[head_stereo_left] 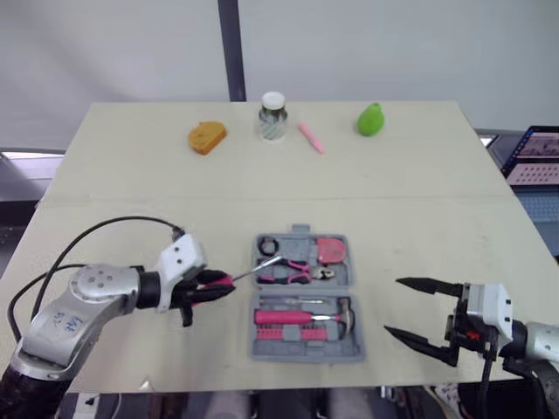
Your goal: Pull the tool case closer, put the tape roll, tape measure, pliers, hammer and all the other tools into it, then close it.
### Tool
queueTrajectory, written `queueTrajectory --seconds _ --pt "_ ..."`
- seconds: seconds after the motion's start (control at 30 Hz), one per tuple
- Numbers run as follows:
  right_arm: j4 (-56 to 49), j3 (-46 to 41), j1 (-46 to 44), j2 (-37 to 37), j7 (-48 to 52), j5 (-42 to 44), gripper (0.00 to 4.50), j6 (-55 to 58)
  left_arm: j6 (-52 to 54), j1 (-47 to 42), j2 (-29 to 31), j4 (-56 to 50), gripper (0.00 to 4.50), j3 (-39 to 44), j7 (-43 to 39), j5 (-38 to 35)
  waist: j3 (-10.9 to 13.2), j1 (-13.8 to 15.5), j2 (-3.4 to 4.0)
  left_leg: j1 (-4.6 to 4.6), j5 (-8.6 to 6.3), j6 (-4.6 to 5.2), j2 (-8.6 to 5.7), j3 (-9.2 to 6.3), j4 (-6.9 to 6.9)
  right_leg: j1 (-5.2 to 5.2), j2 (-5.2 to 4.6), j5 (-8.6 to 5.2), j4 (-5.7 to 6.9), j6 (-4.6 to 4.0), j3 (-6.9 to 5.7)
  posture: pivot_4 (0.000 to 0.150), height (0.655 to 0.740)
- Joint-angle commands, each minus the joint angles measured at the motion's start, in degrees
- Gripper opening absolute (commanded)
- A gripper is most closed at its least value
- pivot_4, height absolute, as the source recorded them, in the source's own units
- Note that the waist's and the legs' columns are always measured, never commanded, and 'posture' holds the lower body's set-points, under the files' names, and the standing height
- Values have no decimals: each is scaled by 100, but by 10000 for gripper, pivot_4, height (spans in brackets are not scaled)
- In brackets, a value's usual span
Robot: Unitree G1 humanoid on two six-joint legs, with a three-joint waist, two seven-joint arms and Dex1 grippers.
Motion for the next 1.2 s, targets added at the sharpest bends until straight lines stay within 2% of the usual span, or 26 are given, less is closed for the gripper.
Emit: queueTrajectory --seconds 0.03,0.17,0.4,0.8,1.2 --pt "-146 -113 55 -65 139 109 45000 -69 -96 -558 -89 5 5955 -469 -247 70 0 10 0 0 2 1 -2 -1 0 0 -1 0 4 1 0 1500 6950" --pt "-108 -176 78 -127 189 96 45000 -65 -78 -1177 -253 178 5955 -1045 -353 299 0 6 0 2 6 1 -4 -1 1 0 -2 2 13 4 5 1500 6950" --pt "-2 -193 184 -203 300 -98 45000 -255 121 -1596 -485 -147 5955 -2094 -515 603 1 -5 -1 -1 10 4 -4 4 3 -2 8 2 19 4 2 1500 6950" --pt "-72 -210 318 -187 245 -133 45000 -324 782 -1631 -1157 -466 5955 -3088 204 1279 2 6 -3 -3 21 10 -8 -2 10 0 1 3 17 6 6 1500 6950" --pt "-65 -398 347 -334 329 -62 45000 -231 1461 -1424 -1312 -893 5955 -3602 684 1461 2 12 -2 -3 24 12 -7 -9 12 3 0 3 17 5 10 1500 6950"
